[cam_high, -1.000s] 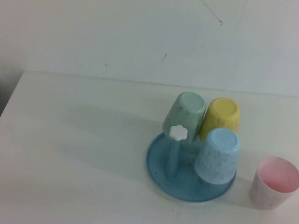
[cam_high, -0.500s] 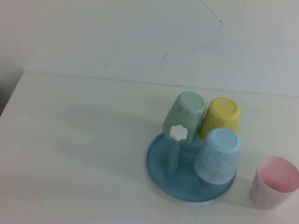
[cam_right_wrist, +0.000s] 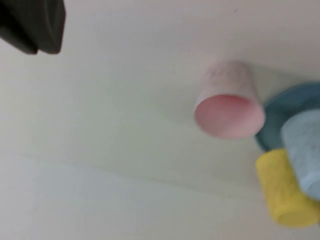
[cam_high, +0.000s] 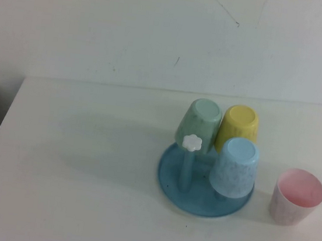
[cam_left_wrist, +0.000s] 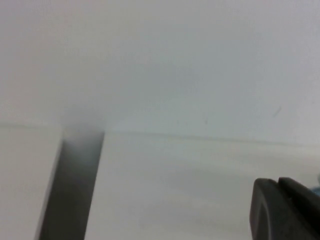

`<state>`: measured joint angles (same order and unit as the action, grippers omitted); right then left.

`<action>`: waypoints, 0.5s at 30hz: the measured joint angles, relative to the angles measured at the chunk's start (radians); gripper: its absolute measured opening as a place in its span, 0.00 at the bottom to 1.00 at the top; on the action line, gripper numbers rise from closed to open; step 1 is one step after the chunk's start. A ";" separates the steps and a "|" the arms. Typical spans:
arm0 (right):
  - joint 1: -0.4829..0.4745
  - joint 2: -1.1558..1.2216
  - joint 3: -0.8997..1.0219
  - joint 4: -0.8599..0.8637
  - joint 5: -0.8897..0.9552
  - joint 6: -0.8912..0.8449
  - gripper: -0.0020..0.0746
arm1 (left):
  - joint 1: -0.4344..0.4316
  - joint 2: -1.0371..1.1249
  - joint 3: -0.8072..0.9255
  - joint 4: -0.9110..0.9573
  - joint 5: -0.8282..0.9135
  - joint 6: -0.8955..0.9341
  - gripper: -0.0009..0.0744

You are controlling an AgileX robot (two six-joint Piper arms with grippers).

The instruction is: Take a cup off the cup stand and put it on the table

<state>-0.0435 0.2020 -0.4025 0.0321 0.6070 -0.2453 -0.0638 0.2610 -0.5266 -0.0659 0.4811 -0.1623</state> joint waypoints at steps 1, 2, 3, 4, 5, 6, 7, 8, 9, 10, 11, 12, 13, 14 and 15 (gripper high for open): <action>0.000 0.032 -0.009 0.036 0.032 -0.050 0.02 | 0.000 0.042 -0.034 -0.017 0.039 0.010 0.01; 0.000 0.062 -0.016 0.075 0.056 -0.097 0.02 | 0.000 0.097 -0.076 -0.045 0.086 0.037 0.01; 0.000 0.086 -0.018 0.107 0.072 -0.134 0.02 | 0.000 0.142 -0.118 -0.072 0.130 0.068 0.01; 0.000 0.115 -0.019 0.143 0.090 -0.178 0.02 | 0.000 0.211 -0.160 -0.111 0.173 0.115 0.01; 0.000 0.141 -0.019 0.175 0.105 -0.222 0.02 | 0.000 0.246 -0.193 -0.154 0.205 0.162 0.01; 0.000 0.165 -0.019 0.197 0.116 -0.264 0.02 | 0.000 0.307 -0.234 -0.199 0.245 0.220 0.01; 0.000 0.187 -0.019 0.218 0.124 -0.303 0.02 | 0.000 0.368 -0.274 -0.246 0.283 0.282 0.01; 0.000 0.205 -0.019 0.232 0.132 -0.337 0.02 | 0.000 0.431 -0.316 -0.290 0.322 0.344 0.01; 0.000 0.216 -0.019 0.239 0.136 -0.360 0.02 | 0.000 0.496 -0.358 -0.331 0.360 0.400 0.01; 0.000 0.228 -0.019 0.243 0.138 -0.382 0.02 | 0.000 0.563 -0.392 -0.361 0.390 0.435 0.01; 0.000 0.234 -0.019 0.247 0.137 -0.396 0.02 | 0.000 0.632 -0.436 -0.395 0.424 0.467 0.01; 0.000 0.237 -0.017 0.249 0.137 -0.403 0.02 | -0.002 0.703 -0.480 -0.416 0.454 0.485 0.01; 0.000 0.241 -0.014 0.249 0.137 -0.414 0.02 | -0.012 0.771 -0.524 -0.425 0.478 0.500 0.01; 0.000 0.241 -0.009 0.249 0.137 -0.421 0.02 | -0.024 0.824 -0.571 -0.428 0.493 0.505 0.01; 0.000 0.242 -0.006 0.249 0.139 -0.427 0.02 | -0.044 0.890 -0.616 -0.428 0.501 0.507 0.01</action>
<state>-0.0435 0.4445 -0.4087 0.2816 0.7460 -0.6726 -0.1076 1.1509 -1.1424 -0.4937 0.9820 0.3443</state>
